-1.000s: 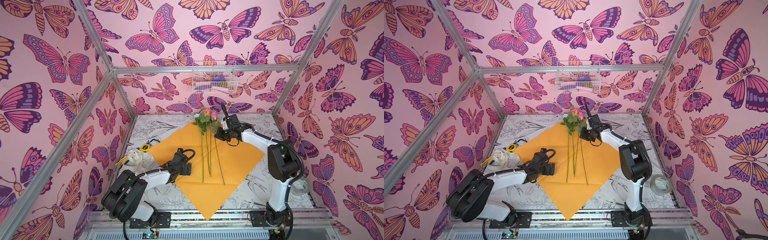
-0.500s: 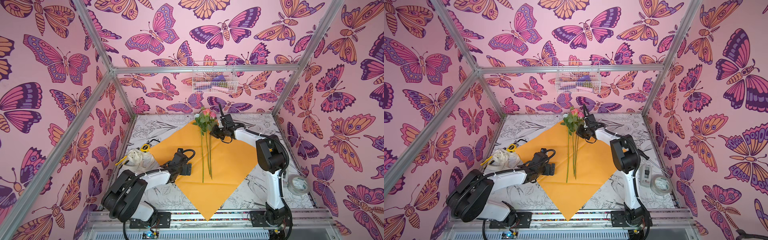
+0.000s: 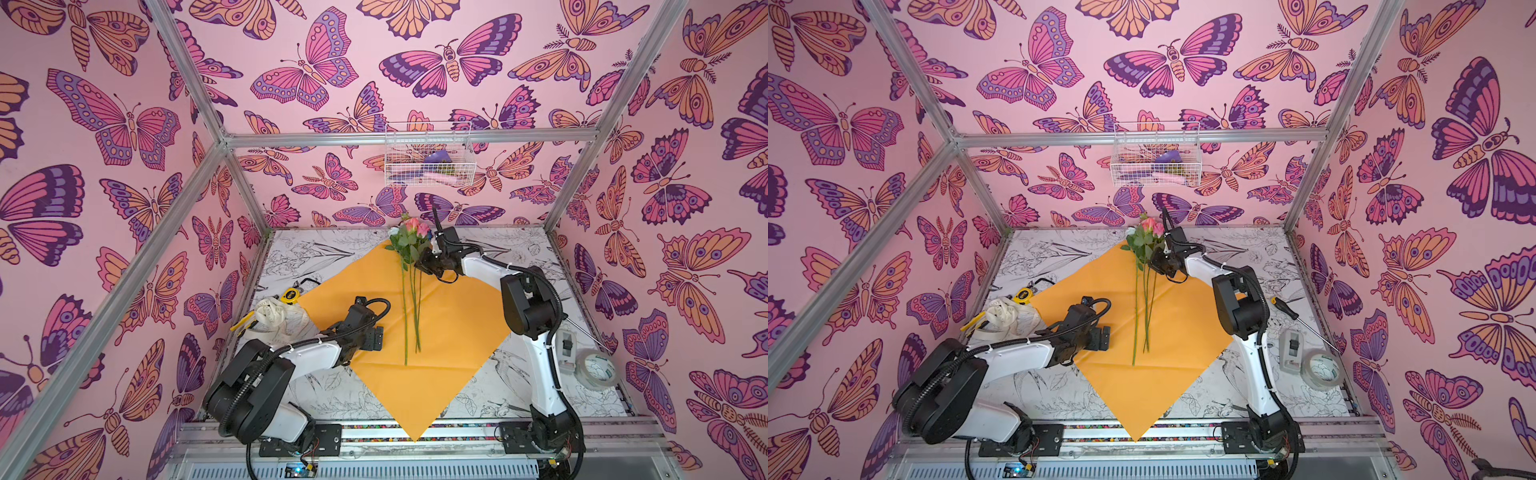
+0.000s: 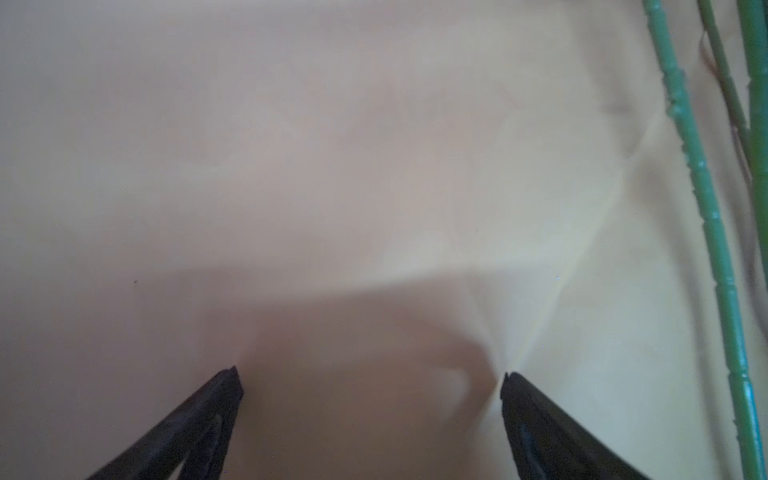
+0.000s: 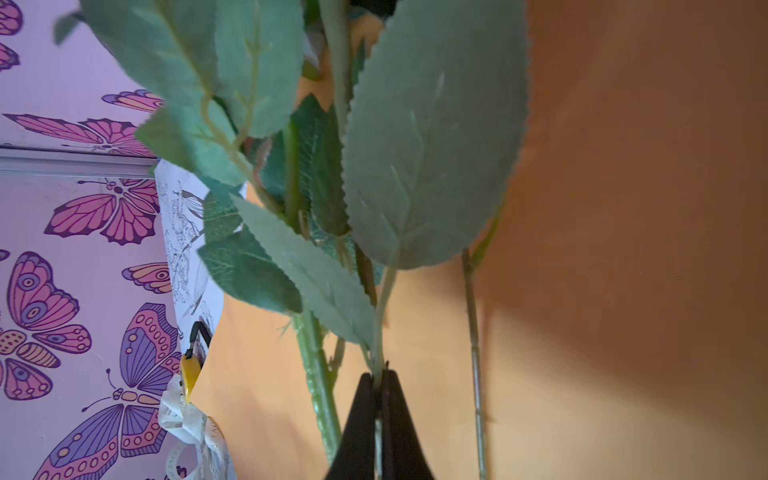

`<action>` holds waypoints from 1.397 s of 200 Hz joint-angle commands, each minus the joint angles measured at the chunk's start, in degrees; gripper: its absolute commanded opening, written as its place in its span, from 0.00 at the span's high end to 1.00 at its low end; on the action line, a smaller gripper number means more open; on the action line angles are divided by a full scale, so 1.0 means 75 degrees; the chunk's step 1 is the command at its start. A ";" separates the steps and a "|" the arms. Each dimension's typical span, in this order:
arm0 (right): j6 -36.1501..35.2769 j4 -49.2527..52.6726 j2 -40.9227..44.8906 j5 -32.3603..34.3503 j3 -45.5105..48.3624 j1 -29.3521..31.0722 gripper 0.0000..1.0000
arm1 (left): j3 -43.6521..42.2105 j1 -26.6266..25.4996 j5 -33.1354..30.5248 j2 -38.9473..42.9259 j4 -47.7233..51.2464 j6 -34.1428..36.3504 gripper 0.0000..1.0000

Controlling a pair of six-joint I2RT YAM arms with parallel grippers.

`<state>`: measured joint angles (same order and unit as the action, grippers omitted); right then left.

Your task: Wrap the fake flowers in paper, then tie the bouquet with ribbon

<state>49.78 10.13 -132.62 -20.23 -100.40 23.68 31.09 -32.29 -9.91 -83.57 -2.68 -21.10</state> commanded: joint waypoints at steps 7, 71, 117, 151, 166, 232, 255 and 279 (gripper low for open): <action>-0.0033 0.0132 -0.0054 -0.0026 0.0063 0.0030 0.88 | 0.0095 -0.0071 0.0279 -0.0184 0.0362 -0.0116 0.01; -0.0238 -0.0147 0.0652 -0.0039 0.0833 0.0029 0.76 | 0.0044 -0.0078 0.0412 0.0098 0.0406 -0.0218 0.01; -0.0239 -0.0445 0.1074 -0.0161 0.1371 0.0030 0.71 | 0.0000 -0.0089 0.0637 0.0643 0.0605 -0.0611 0.01; -0.0265 -0.0574 0.1439 -0.0136 0.1790 0.0033 0.67 | 0.0026 -0.0106 0.0747 0.1073 0.0996 -0.0984 0.01; -0.0340 -0.0500 0.1650 -0.0103 0.1987 0.0032 0.66 | -0.0019 -0.0115 0.0769 0.1274 0.1178 -0.1051 0.01; -0.1866 0.0642 0.3869 0.1212 0.3907 0.0384 0.60 | -0.0257 -0.0160 0.0761 0.2734 0.3110 -0.2400 0.00; -0.2373 0.1234 0.4868 0.2298 0.4716 0.0838 0.56 | -0.0512 -0.0182 0.0946 0.3403 0.3435 -0.2799 0.00; -0.2769 0.1727 0.5980 0.3494 0.5594 0.1618 0.50 | -0.0737 -0.0257 0.0963 0.3956 0.3735 -0.3081 0.01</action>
<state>34.52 16.34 -93.89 -5.67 -63.35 31.16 27.57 -33.56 -3.73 -56.95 19.75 -40.03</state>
